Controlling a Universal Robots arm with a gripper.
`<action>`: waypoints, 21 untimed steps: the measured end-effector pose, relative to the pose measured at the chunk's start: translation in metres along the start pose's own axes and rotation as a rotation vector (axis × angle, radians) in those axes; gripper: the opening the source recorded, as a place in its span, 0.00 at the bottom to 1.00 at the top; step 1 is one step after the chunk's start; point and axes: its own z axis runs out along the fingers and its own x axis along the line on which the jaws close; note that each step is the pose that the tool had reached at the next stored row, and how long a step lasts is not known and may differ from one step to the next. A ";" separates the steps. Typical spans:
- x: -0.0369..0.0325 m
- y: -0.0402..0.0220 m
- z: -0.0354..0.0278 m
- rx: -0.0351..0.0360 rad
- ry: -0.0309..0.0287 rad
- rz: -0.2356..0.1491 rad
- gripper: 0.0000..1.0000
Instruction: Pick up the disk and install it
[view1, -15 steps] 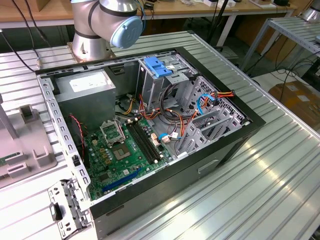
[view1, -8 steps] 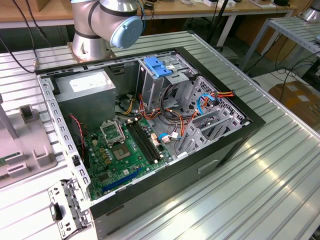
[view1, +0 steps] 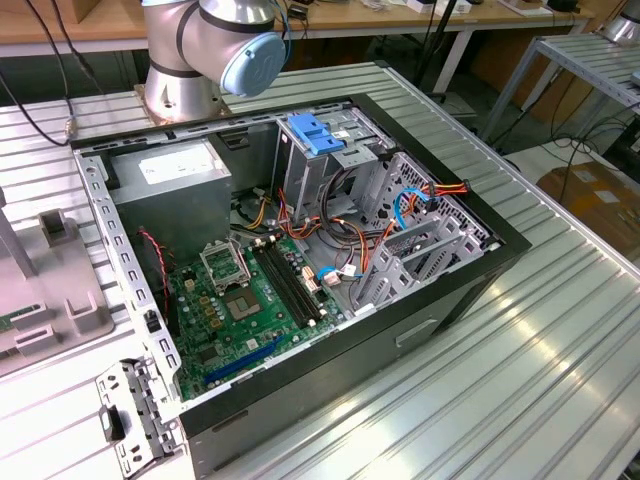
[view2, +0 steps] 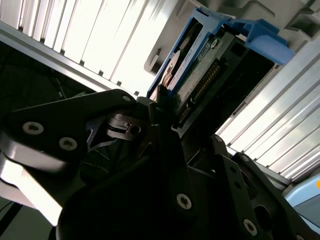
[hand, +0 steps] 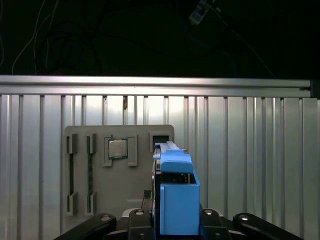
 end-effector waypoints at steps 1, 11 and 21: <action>0.0000 0.0000 -0.0004 0.0000 0.0000 0.000 0.36; -0.0002 0.0002 -0.0045 -0.0001 0.0000 0.000 0.36; -0.0005 0.0004 -0.0089 -0.0001 0.0000 0.000 0.36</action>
